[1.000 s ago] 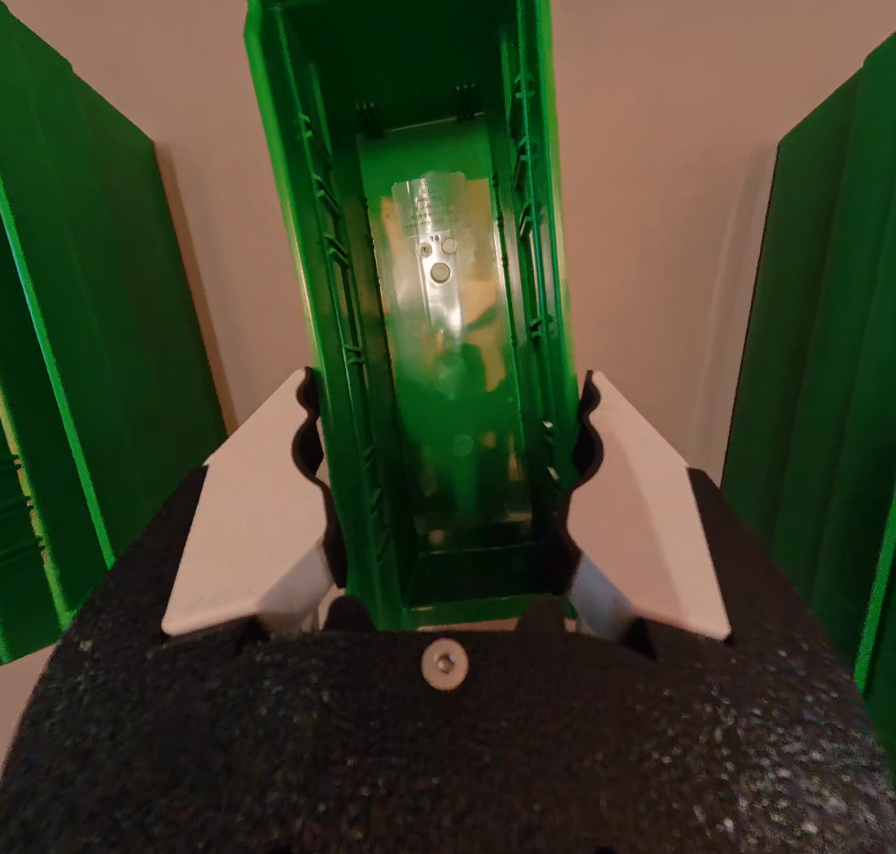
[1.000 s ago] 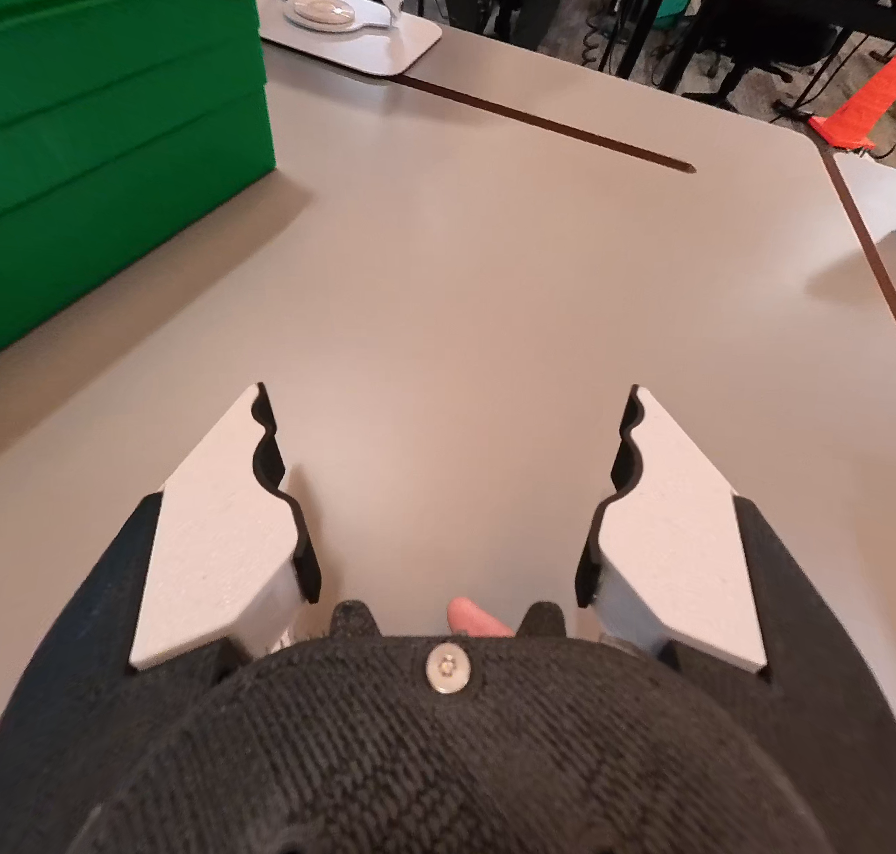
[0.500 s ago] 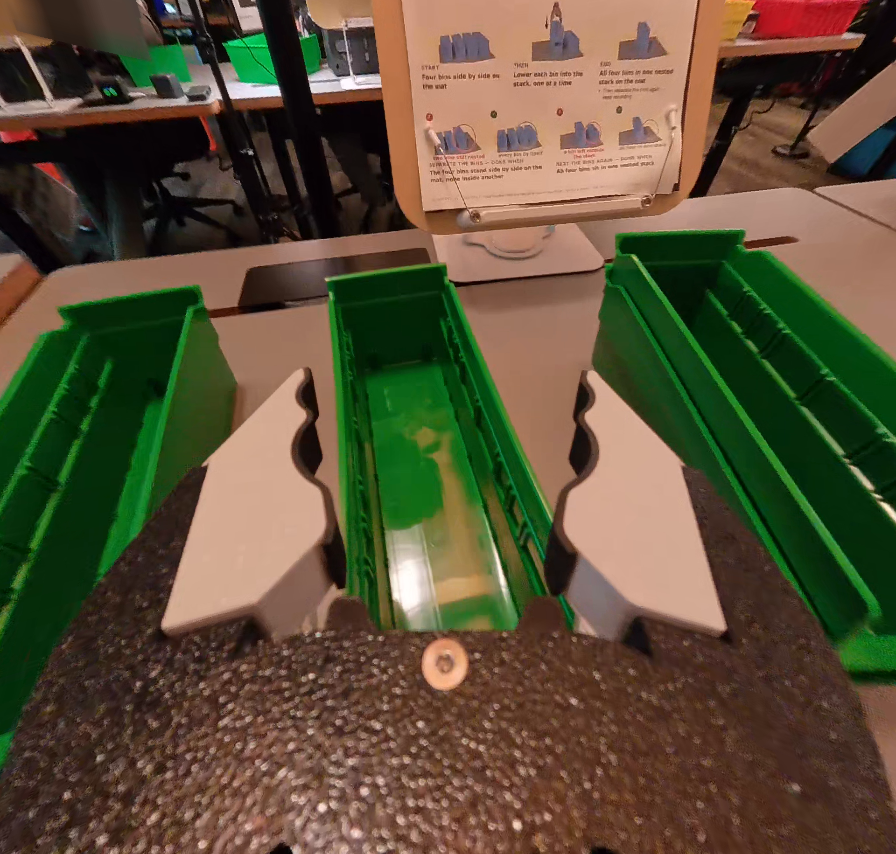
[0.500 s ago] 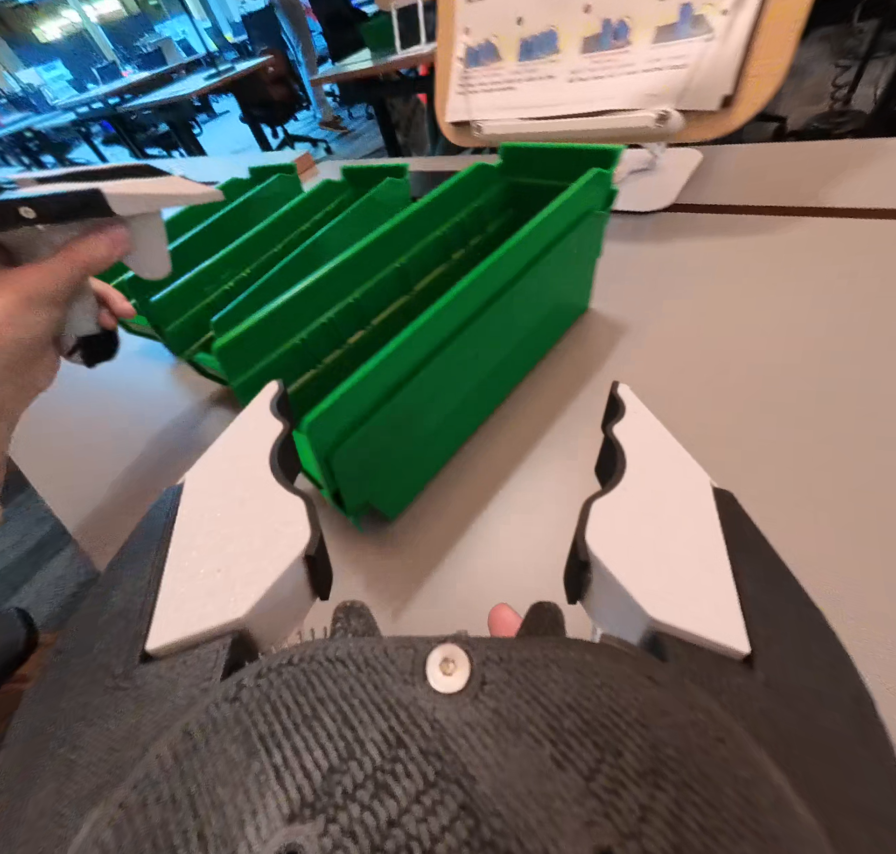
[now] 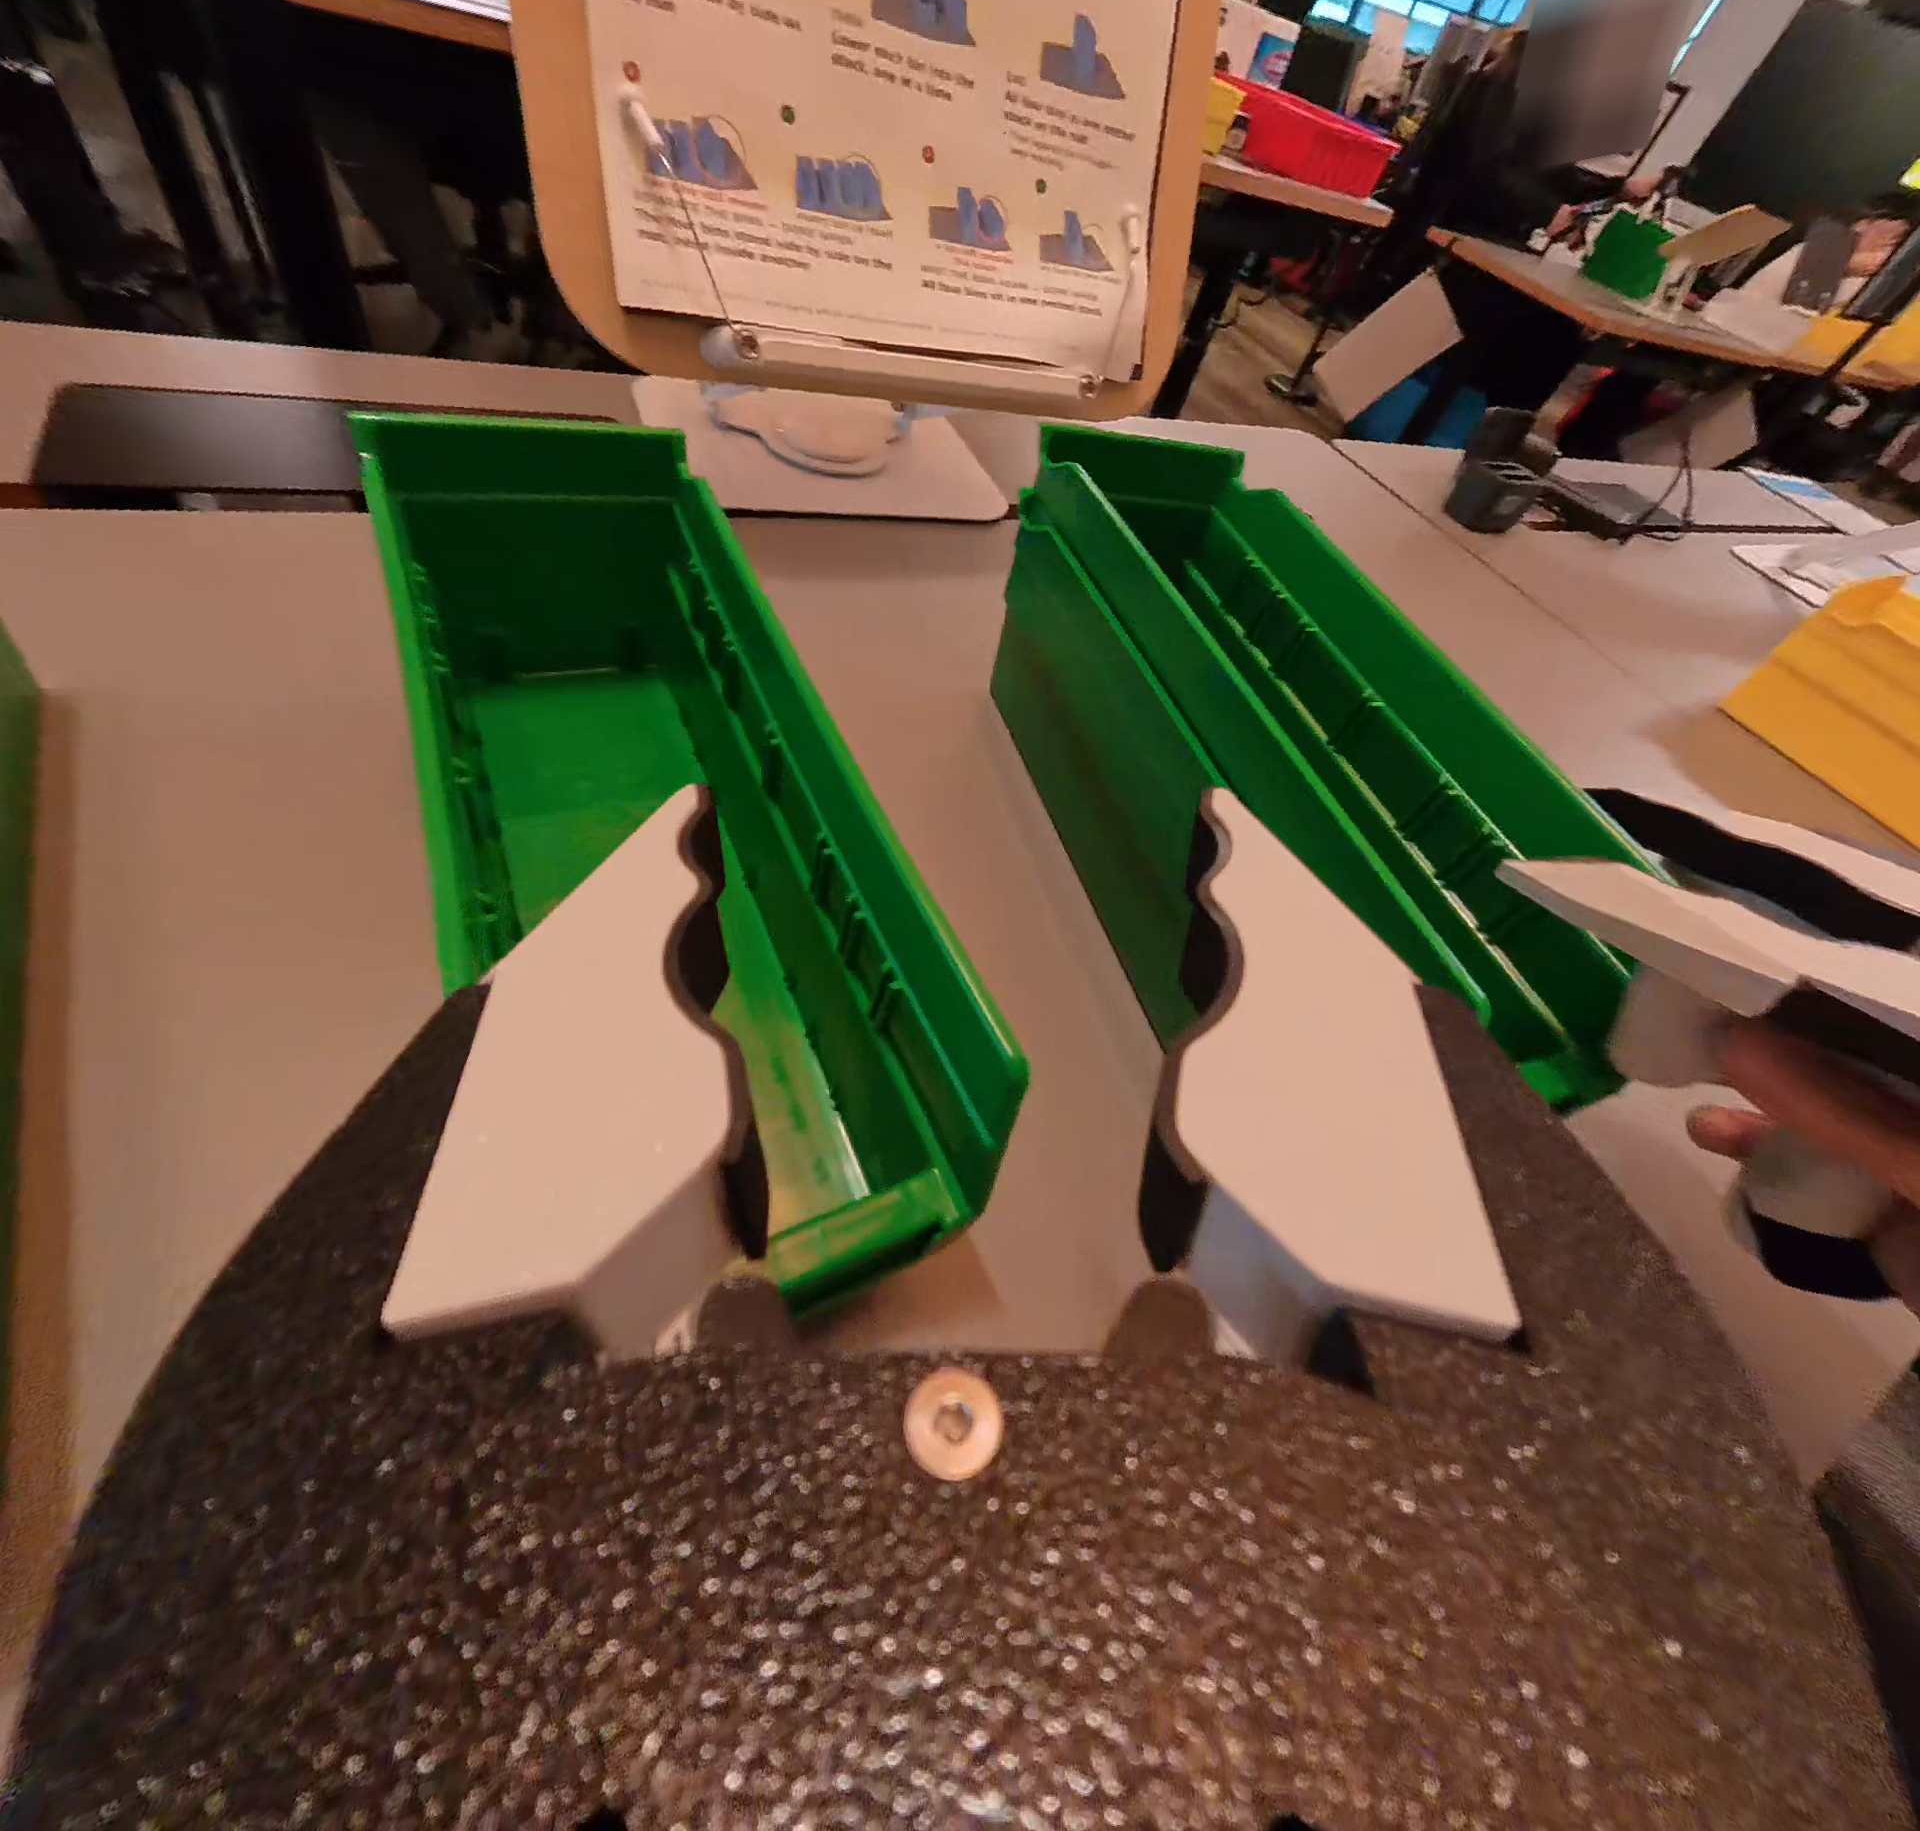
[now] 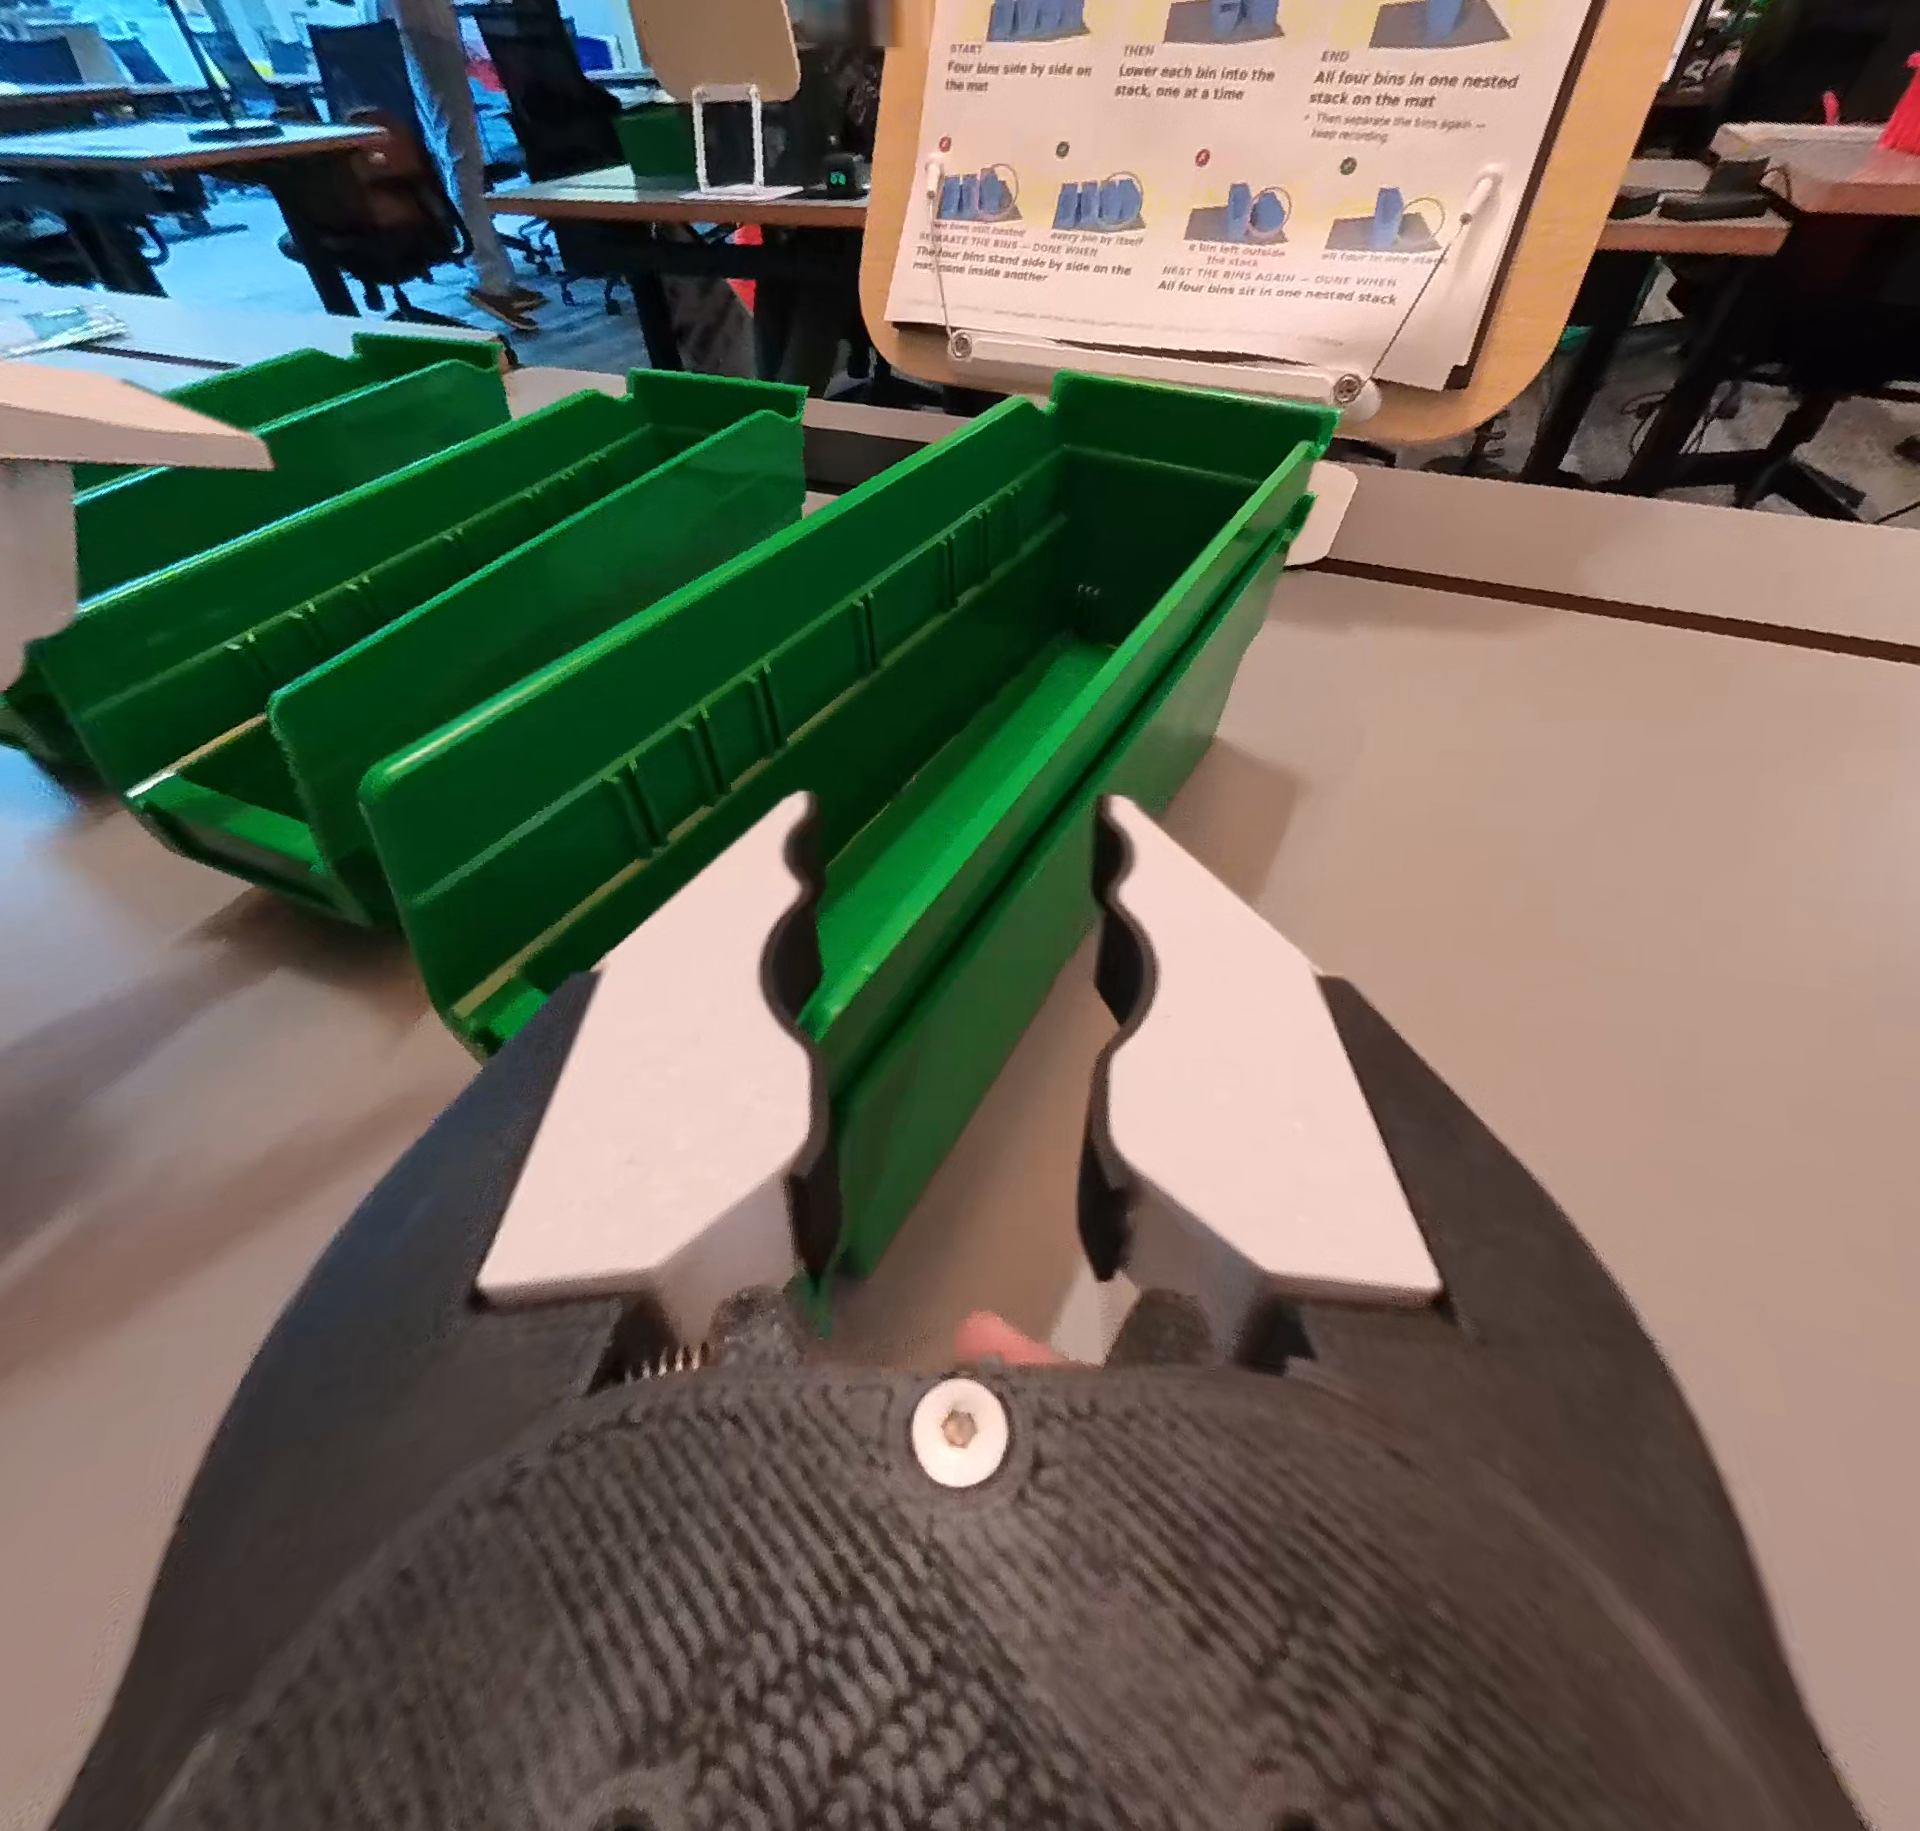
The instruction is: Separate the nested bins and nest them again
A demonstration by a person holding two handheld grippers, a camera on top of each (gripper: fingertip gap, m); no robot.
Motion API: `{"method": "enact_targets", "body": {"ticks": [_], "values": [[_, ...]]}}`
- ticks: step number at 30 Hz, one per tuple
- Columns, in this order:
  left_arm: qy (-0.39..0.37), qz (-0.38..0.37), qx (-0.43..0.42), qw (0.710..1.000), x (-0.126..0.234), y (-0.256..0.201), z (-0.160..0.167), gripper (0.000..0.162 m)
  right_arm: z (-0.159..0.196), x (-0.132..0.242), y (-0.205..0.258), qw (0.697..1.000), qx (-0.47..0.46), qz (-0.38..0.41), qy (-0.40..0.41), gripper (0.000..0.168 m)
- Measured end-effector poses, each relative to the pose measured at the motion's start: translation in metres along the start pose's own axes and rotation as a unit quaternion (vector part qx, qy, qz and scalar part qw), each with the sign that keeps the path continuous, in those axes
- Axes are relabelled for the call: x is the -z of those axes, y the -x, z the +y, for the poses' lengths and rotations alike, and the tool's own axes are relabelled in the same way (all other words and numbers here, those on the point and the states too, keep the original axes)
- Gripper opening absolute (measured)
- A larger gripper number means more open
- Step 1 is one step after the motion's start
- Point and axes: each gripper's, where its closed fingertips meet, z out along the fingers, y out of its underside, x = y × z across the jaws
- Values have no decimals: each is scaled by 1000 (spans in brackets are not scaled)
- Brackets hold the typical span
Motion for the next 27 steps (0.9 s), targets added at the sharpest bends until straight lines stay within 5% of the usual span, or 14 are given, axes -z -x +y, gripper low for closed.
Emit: {"method": "enact_targets", "body": {"ticks": [2, 11, 27], "values": [[6, 3, -7, 1000, 0, -1, 2, 88, 0, -2, -5, 1000, -12, 0, -4, 32], [26, 18, 5, 1000, -5, -6, 8, 86, -2, 0, -49, 997, 14, 73, -8, 3], [39, 46, 34, 998, -8, -8, 14, 84, -5, -1, -86, 994, -21, 104, -15, 1]]}}
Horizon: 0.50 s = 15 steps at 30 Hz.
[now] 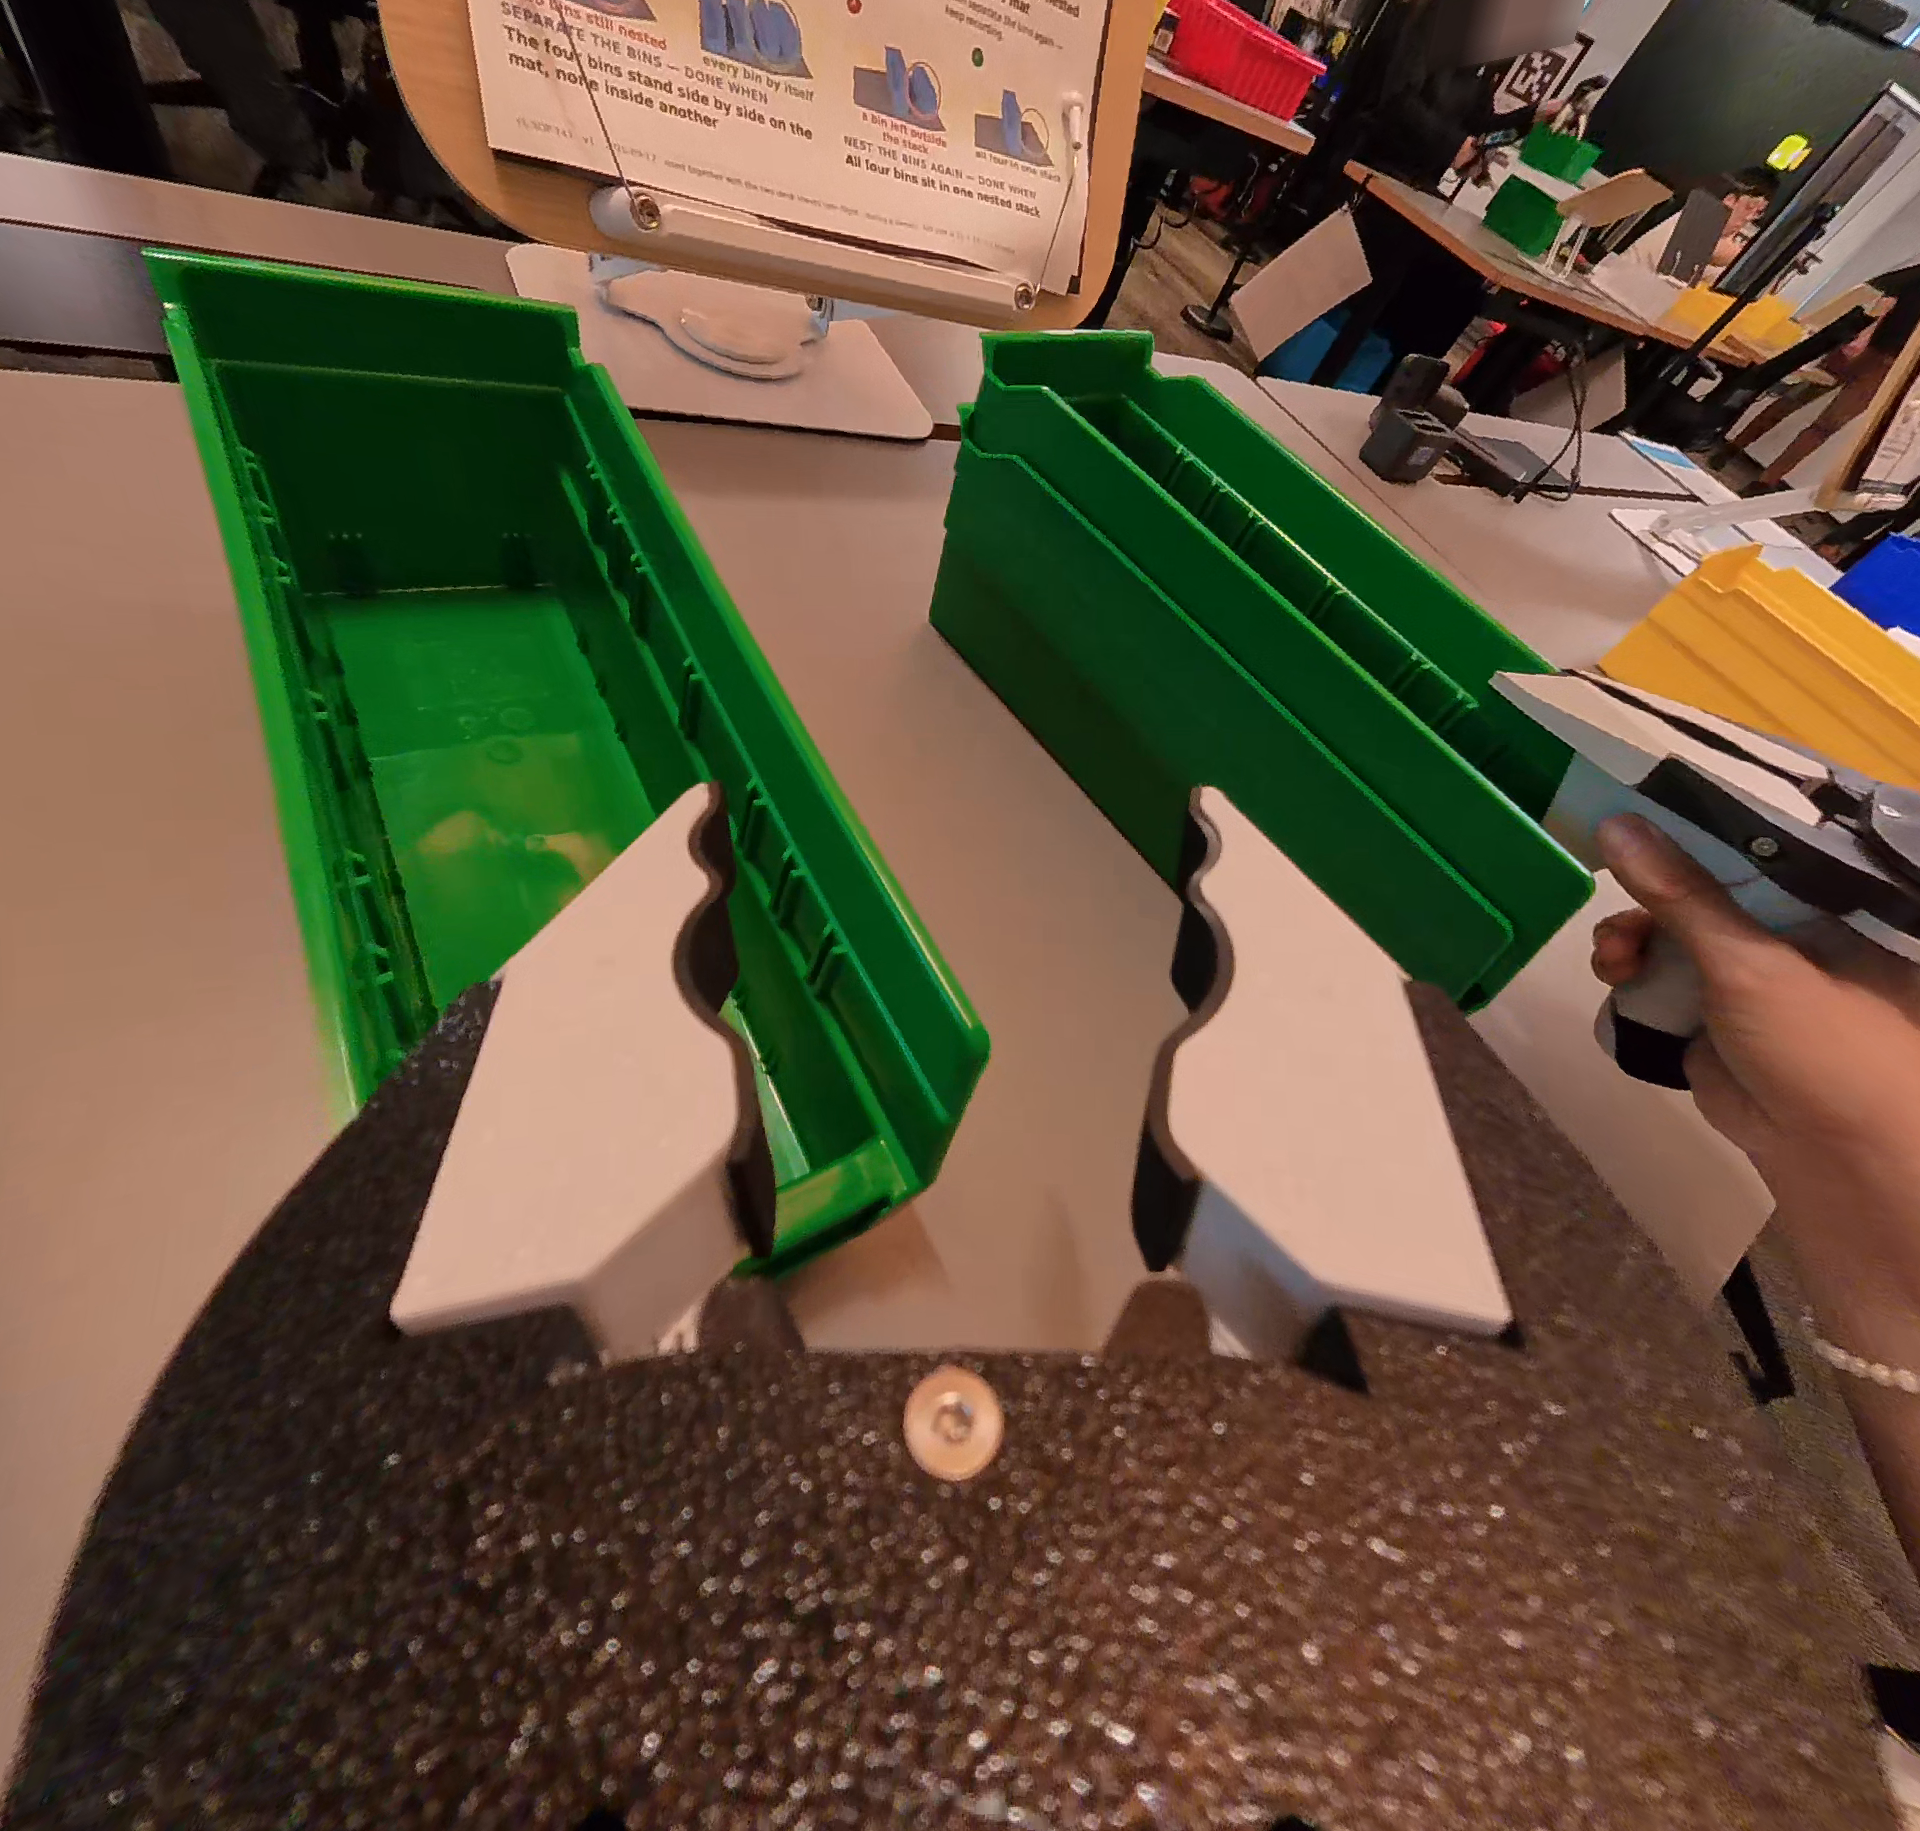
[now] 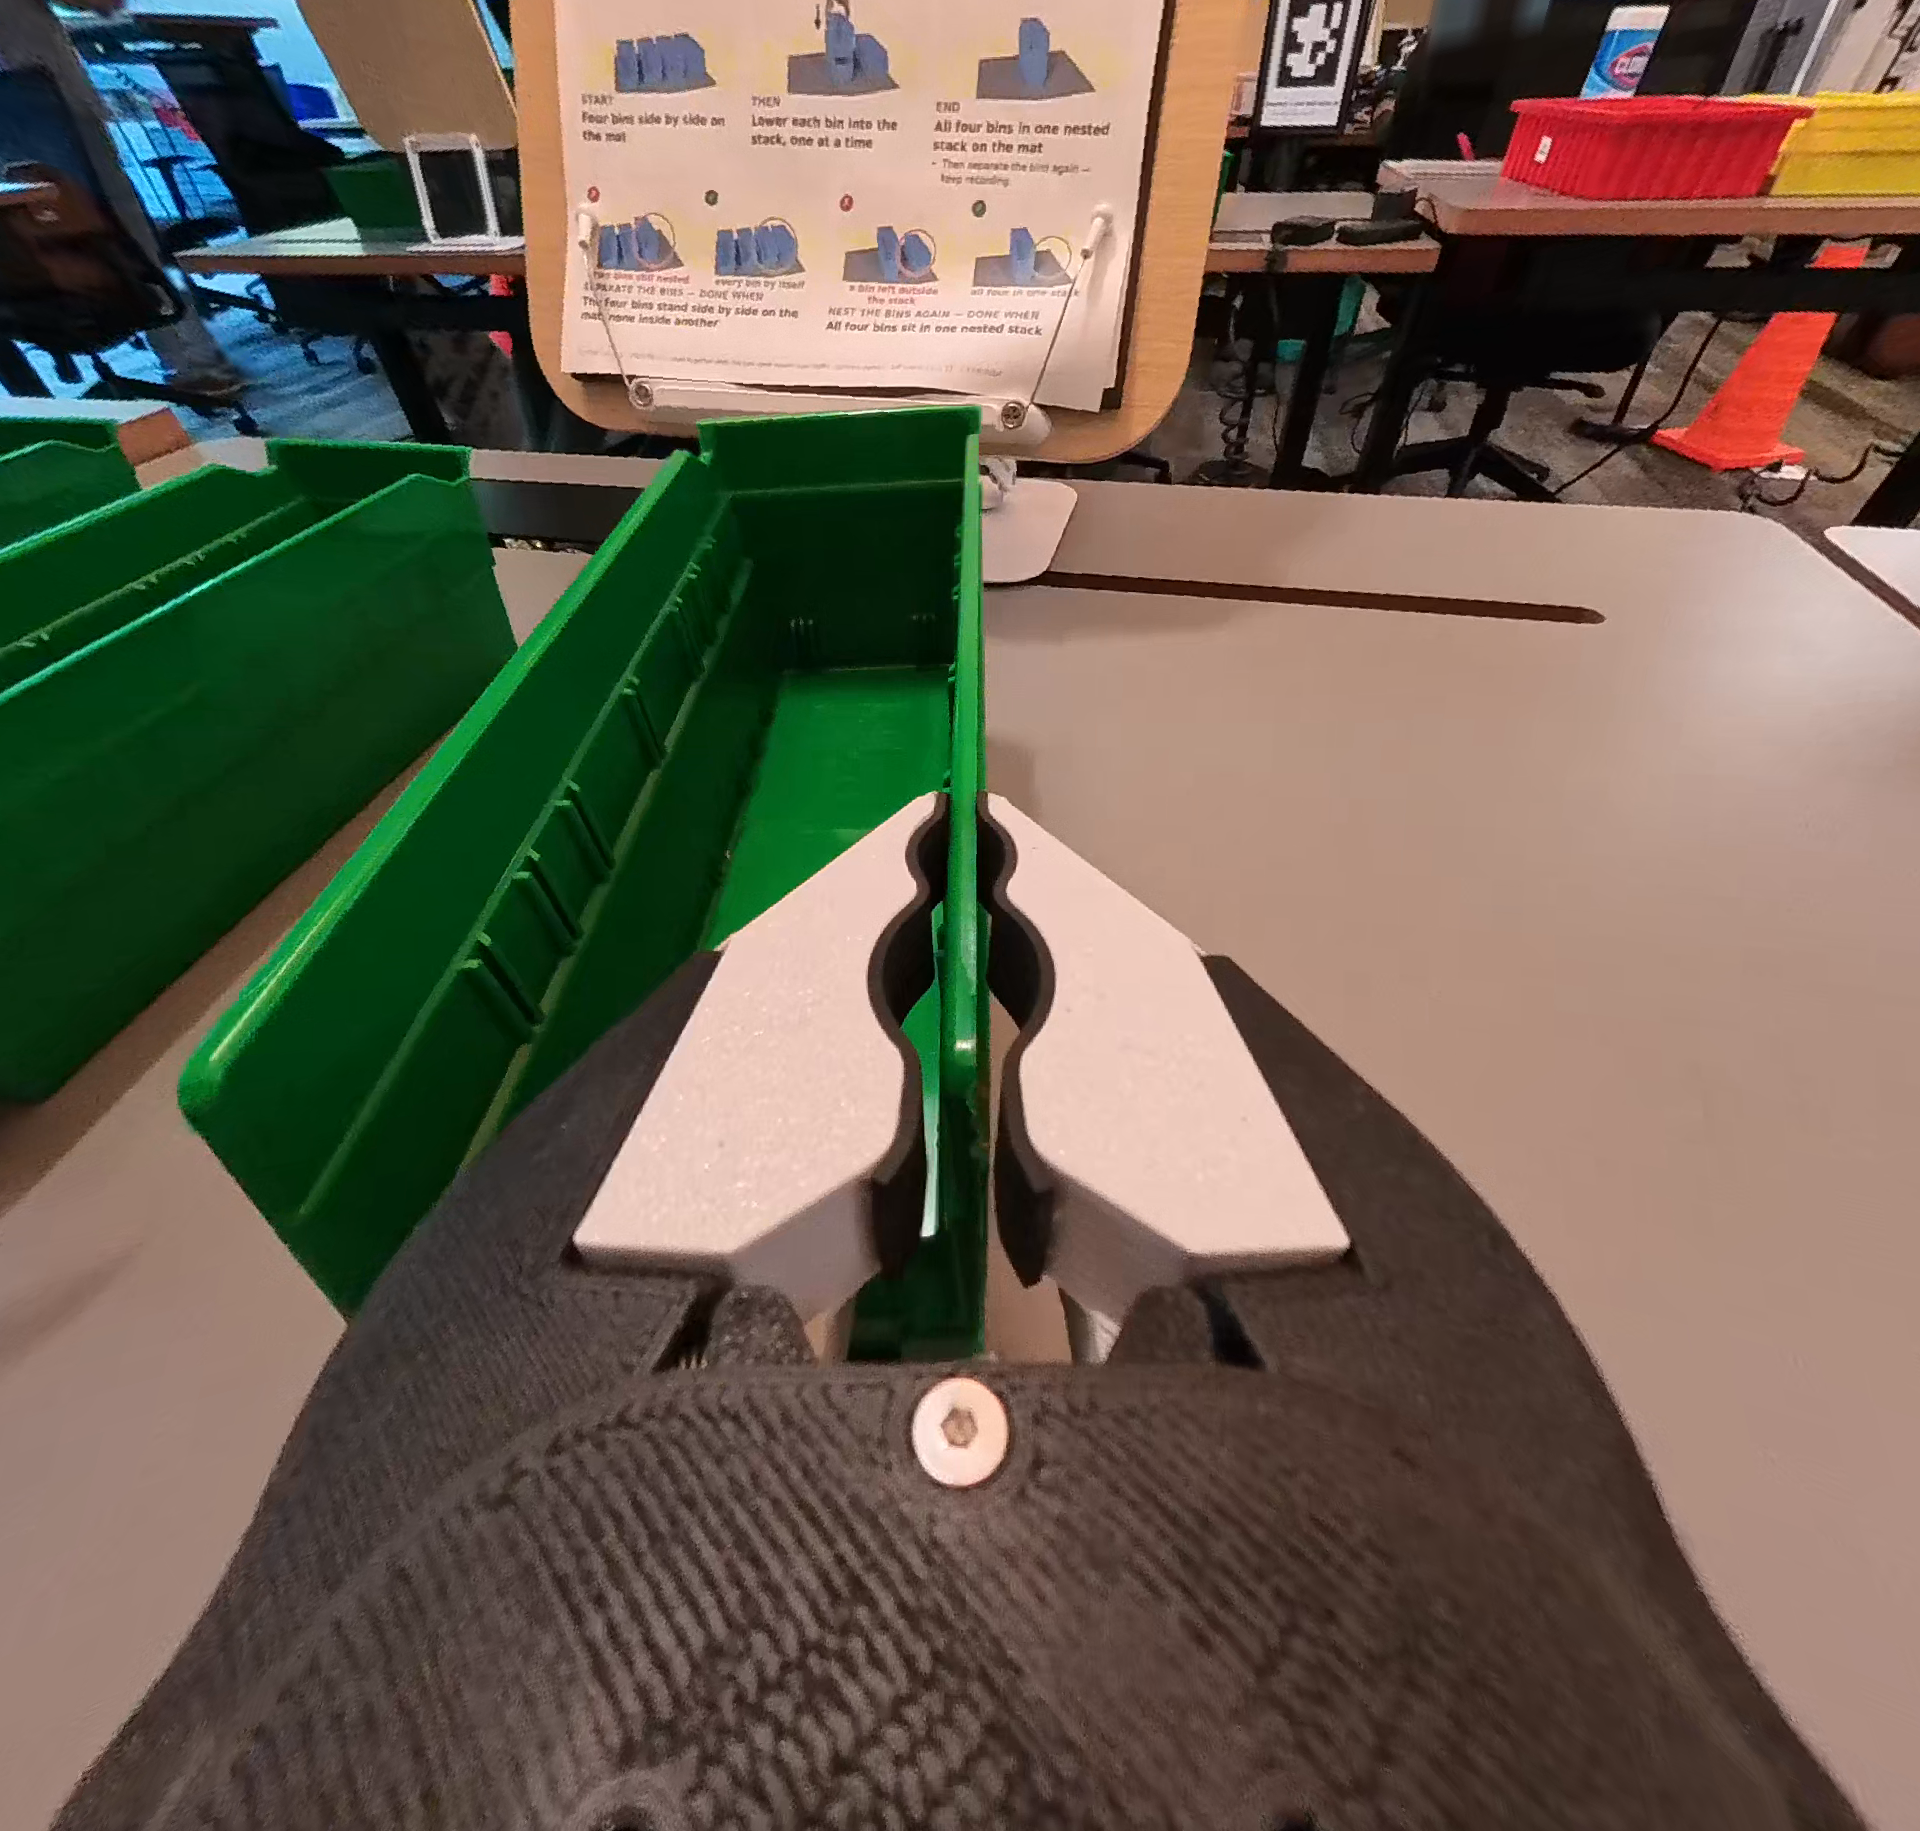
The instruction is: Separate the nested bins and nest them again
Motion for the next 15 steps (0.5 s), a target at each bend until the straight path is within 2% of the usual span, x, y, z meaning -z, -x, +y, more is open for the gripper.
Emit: {"method": "enact_targets", "body": {"ticks": [5, 6, 7, 9, 10, 13, 15], "values": [[2, 7, 2, 1000, -1, -3, 1, 83, 2, 2, 1, 1000, -5, 3, 1, 2], [4, 6, 1, 1000, -2, -4, 2, 83, 1, 3, 5, 1000, 1, -10, 9, 11], [6, 5, -1, 1000, -2, -4, 2, 83, -3, 6, 9, 1000, 6, -21, 17, 31], [7, 3, -5, 1000, -2, -5, 1, 84, -20, 12, 14, 999, 15, -28, 34, 86], [7, 2, -7, 1000, -2, -5, 0, 84, -30, 14, 18, 998, 23, -38, 41, 100], [10, 0, -9, 1000, -2, -7, -2, 85, -58, 7, 38, 991, 50, -88, 83, 107], [11, 8, -9, 1000, -3, -12, -4, 86, -62, -12, 41, 983, 76, -91, 139, 111]]}}
